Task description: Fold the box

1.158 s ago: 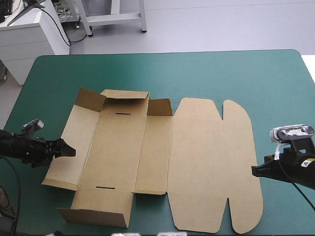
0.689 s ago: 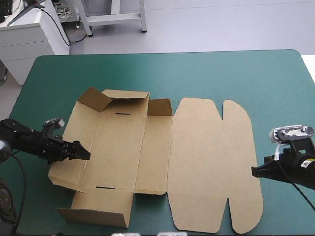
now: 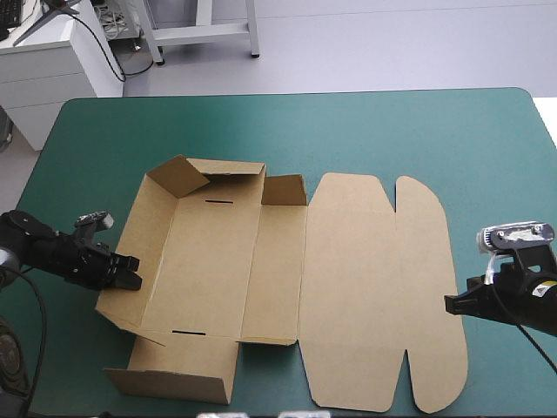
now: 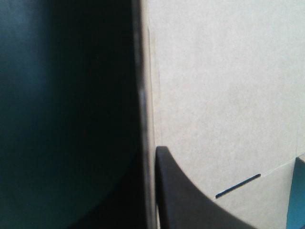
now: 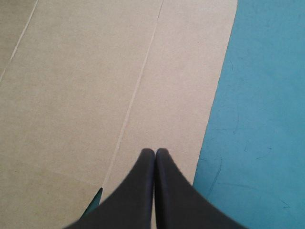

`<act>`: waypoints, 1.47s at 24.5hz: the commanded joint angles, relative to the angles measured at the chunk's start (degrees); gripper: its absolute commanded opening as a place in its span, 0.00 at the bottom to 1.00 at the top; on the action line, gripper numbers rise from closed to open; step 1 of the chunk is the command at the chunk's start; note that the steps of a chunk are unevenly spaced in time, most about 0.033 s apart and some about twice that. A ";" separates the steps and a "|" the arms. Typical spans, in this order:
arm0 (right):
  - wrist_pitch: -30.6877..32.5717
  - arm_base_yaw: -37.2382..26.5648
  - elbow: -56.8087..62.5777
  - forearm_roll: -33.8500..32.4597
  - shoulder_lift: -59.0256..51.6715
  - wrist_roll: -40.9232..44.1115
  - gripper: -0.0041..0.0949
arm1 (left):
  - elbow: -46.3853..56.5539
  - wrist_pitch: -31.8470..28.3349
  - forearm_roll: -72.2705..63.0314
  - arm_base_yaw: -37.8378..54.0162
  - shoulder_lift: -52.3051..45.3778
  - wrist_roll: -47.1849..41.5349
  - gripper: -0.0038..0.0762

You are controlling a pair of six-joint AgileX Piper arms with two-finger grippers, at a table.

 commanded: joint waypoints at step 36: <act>1.44 -0.21 -1.12 1.85 -0.29 -0.17 0.02 | -45.18 -34.52 69.52 -72.70 7.87 -13.86 0.04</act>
